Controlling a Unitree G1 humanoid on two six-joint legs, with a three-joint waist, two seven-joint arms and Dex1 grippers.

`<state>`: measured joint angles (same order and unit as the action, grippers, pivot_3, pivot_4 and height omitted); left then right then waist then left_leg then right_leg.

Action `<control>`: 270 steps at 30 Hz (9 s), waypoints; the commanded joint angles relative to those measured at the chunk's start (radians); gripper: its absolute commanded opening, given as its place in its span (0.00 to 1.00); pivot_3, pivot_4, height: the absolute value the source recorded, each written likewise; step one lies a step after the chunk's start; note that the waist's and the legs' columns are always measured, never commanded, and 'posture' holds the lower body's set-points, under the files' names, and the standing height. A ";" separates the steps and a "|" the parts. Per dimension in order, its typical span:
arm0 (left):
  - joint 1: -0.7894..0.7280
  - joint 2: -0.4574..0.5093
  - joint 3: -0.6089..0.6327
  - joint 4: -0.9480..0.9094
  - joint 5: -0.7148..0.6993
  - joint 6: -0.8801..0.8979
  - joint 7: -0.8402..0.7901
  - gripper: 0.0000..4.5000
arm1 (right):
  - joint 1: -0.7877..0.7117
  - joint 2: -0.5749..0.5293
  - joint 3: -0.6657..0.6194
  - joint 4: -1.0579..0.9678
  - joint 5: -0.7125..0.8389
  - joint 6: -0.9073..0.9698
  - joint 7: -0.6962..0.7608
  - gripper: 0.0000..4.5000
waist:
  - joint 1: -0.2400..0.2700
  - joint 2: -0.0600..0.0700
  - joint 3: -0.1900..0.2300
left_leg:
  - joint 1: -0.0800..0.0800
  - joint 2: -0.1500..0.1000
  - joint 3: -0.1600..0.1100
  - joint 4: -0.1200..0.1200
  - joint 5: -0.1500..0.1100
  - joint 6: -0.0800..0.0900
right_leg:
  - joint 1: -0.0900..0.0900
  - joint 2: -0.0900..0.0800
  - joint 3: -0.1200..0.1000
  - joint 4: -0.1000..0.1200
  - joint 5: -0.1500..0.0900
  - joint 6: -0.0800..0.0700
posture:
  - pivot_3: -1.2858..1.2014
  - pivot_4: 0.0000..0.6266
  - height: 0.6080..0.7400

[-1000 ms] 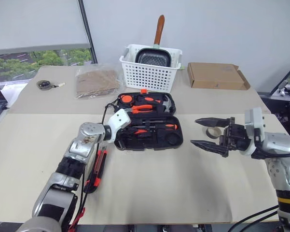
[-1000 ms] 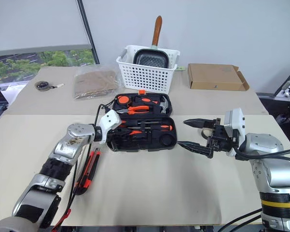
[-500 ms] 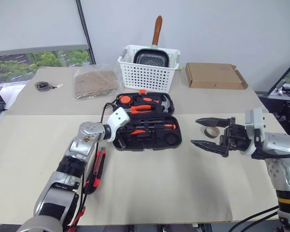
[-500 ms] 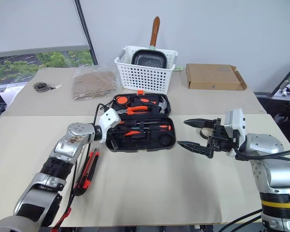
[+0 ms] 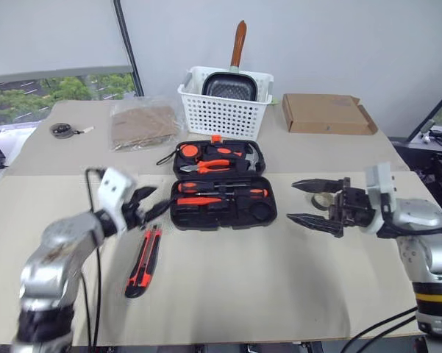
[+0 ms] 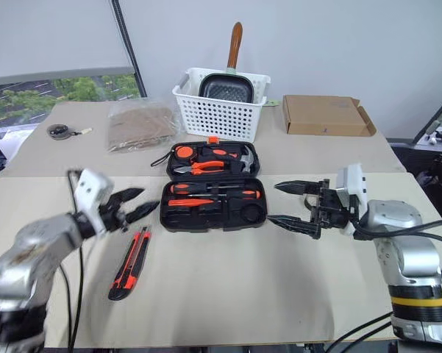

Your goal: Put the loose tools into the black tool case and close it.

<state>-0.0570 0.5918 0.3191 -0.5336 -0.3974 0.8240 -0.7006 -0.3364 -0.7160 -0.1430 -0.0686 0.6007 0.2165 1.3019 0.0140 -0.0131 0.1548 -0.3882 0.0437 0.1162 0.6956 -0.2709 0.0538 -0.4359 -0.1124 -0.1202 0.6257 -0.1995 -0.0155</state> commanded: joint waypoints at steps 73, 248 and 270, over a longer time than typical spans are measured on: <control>-0.763 -0.070 -0.618 1.109 0.327 -0.920 -0.630 0.37 | 0.280 -0.056 -0.129 -0.269 -0.011 0.009 -0.193 0.87 | 0.021 0.001 0.000 | -0.005 -0.002 0.002 0.001 -0.002 0.003 | -0.003 0.001 -0.002 -0.002 -0.001 0.000 | 0.52 0.24 0.70; -0.388 0.067 -0.277 0.336 -0.080 -0.312 -0.160 1.00 | -0.377 0.034 0.314 0.193 -0.416 0.299 -0.157 0.81 | -0.002 0.001 -0.013 | -0.010 -0.006 -0.001 0.007 0.002 0.005 | -0.003 -0.001 0.001 -0.001 0.004 0.008 | 0.52 0.24 0.70; -0.633 -0.174 -0.110 0.965 0.005 -0.337 0.180 1.00 | -0.660 0.333 -0.068 0.924 -0.288 0.288 -0.660 0.81 | -0.018 0.001 -0.013 | -0.012 -0.008 0.000 0.002 0.007 -0.002 | -0.005 -0.002 -0.001 0.001 0.010 0.000 | 0.52 0.24 0.70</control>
<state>-0.6610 0.4215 0.1722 0.4176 -0.3664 0.4770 -0.5450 -0.9678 -0.3825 -0.1737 0.8373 0.2704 0.4879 0.6431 -0.0044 -0.0124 0.1420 -0.3997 0.0357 0.1164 0.6976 -0.2638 0.0514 -0.4403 -0.1144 -0.1209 0.6268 -0.1894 -0.0151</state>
